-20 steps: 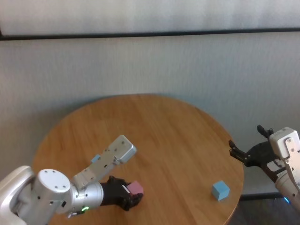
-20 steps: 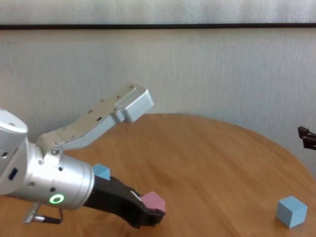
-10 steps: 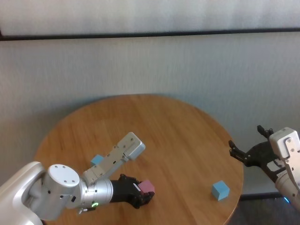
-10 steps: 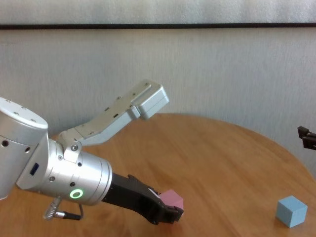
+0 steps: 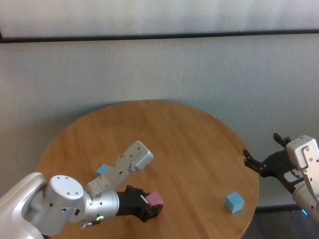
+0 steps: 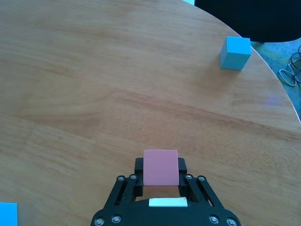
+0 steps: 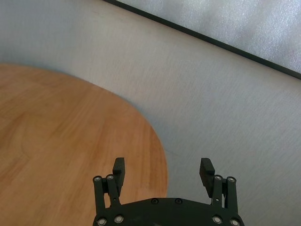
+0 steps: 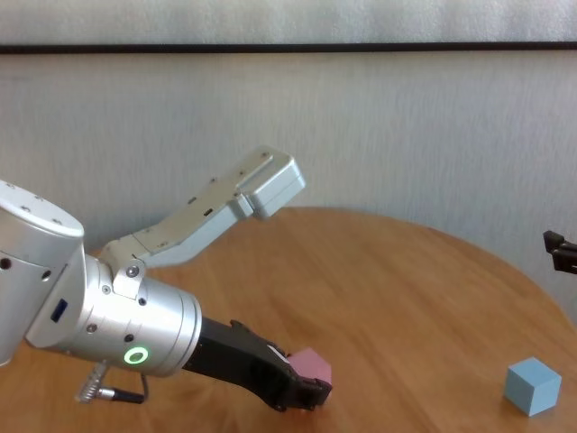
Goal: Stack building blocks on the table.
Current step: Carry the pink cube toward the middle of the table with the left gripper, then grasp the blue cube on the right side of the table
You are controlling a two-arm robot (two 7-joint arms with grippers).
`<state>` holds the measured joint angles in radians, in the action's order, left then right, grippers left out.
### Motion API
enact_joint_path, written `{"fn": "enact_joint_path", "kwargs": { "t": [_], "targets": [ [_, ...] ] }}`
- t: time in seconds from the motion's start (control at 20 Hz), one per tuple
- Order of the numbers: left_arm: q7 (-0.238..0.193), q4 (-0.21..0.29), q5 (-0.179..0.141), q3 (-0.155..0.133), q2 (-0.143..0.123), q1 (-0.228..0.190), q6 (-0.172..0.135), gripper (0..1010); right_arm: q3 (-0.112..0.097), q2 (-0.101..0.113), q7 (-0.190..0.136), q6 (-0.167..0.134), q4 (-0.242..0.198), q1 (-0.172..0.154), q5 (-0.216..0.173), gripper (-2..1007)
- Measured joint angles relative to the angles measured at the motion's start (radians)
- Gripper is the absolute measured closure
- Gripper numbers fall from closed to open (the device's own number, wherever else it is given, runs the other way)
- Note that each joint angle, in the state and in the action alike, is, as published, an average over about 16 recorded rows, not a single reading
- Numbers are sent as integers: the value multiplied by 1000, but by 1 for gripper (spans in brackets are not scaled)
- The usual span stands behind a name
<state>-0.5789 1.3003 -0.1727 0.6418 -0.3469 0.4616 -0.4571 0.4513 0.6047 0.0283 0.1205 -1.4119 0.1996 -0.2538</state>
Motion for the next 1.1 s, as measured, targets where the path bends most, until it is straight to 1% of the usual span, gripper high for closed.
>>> {"fn": "enact_joint_path", "kwargs": {
  "t": [0.15, 0.35, 0.5, 0.65, 0.85, 1.0, 1.1],
  "targets": [
    [2, 2, 0, -1, -1, -2, -1, 479, 0, 0, 0, 0, 0, 0, 0, 4],
    [0, 6, -2, -3, -3, -4, -2, 363, 0, 0, 0, 0, 0, 0, 0, 4],
    [-10, 15, -13, -10, -7, -10, 4, 261, 0, 0, 0, 0, 0, 0, 0, 4],
    [-27, 32, -35, -22, -16, -20, 15, 172, 0, 0, 0, 0, 0, 0, 0, 4],
    [-39, 64, -76, -48, -32, -38, 38, 81, 0, 0, 0, 0, 0, 0, 0, 4],
    [-18, 93, -104, -79, -42, -59, 70, 40, 0, 0, 0, 0, 0, 0, 0, 4],
    [12, 116, -120, -107, -47, -77, 100, 23, 0, 0, 0, 0, 0, 0, 0, 4]
  ]
}}
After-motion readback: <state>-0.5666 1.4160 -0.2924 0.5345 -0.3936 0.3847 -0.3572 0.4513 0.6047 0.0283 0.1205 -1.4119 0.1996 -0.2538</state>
